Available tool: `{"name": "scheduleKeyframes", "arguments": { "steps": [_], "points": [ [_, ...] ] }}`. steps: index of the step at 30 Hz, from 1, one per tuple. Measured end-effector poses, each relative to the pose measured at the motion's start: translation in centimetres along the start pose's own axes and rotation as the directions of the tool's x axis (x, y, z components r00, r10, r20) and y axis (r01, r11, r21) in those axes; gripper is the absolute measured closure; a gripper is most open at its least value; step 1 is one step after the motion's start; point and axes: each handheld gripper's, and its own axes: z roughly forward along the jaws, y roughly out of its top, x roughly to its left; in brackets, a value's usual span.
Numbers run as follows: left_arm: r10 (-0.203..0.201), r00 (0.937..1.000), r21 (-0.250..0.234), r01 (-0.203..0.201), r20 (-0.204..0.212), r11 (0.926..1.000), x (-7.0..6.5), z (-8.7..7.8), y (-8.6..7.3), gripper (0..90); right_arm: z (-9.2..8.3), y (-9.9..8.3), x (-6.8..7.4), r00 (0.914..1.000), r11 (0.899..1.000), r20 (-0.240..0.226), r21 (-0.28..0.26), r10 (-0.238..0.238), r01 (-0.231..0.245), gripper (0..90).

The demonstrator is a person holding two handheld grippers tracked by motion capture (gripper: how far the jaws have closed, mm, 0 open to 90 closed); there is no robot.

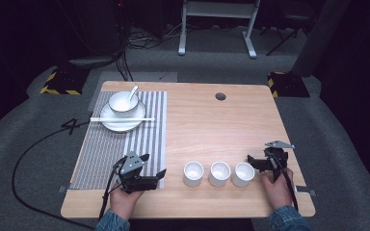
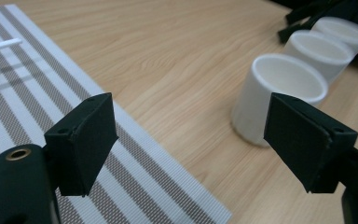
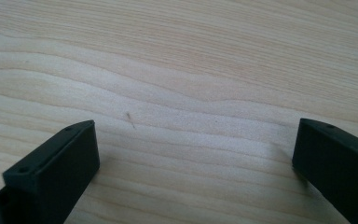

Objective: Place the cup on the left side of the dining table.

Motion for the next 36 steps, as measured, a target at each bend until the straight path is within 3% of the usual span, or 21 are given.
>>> {"name": "scheduleKeyframes", "arguments": {
  "steps": [4, 10, 14, 18, 21, 23, 26, 34, 36],
  "points": [
    [-0.020, 0.9995, -0.040, 0.021, 0.024, 0.9990, 0.3, -0.8, 0.7, 17.4, 0.0, 0.0, 0.0, 1.0000, 1.000, 0.000, 0.000, 0.000, 0.000, 0.4],
    [-0.022, 0.9997, -0.063, 0.023, 0.009, 0.9978, 0.3, -1.8, 1.8, 17.2, 0.0, 0.0, 0.0, 1.0000, 1.000, 0.000, 0.000, 0.000, 0.000, 0.4],
    [-0.023, 0.9997, -0.075, 0.024, 0.007, 0.9969, 0.3, -1.6, 2.0, 16.9, 0.0, 0.0, 0.0, 1.0000, 1.000, 0.000, 0.000, 0.000, 0.000, 0.4],
    [-0.028, 0.9980, -0.085, 0.033, 0.056, 0.9959, 0.0, -0.6, 2.3, 16.5, 0.0, 0.0, 0.0, 1.0000, 1.000, 0.000, 0.000, 0.000, 0.000, 0.4],
    [0.000, 0.9973, -0.082, 0.006, 0.073, 0.9966, -0.8, 0.2, 2.9, 16.4, 0.0, 0.0, 0.0, 1.0000, 1.000, 0.000, 0.000, 0.000, 0.000, 0.4],
    [0.047, 0.9965, -0.066, -0.043, 0.070, 0.9969, -1.8, 0.9, 3.7, 16.0, 0.0, 0.0, 0.0, 1.0000, 1.000, 0.000, 0.000, 0.000, 0.000, 0.4],
    [0.080, 0.9944, -0.053, -0.076, 0.070, 0.9957, -2.4, 1.6, 4.1, 16.0, 0.0, 0.0, 0.0, 1.0000, 1.000, 0.000, 0.000, 0.000, 0.000, 0.4],
    [0.117, 0.9847, -0.040, -0.113, 0.129, 0.9928, -3.7, 3.5, 5.2, 16.0, 0.0, 0.0, 0.0, 1.0000, 1.000, 0.000, -0.001, -0.001, 0.001, 0.4],
    [0.110, 0.9831, -0.048, -0.104, 0.146, 0.9934, -3.8, 3.8, 5.4, 16.0, 0.0, 0.0, 0.0, 1.0000, 1.000, 0.000, -0.001, -0.001, 0.001, 0.4]
  ]
}}
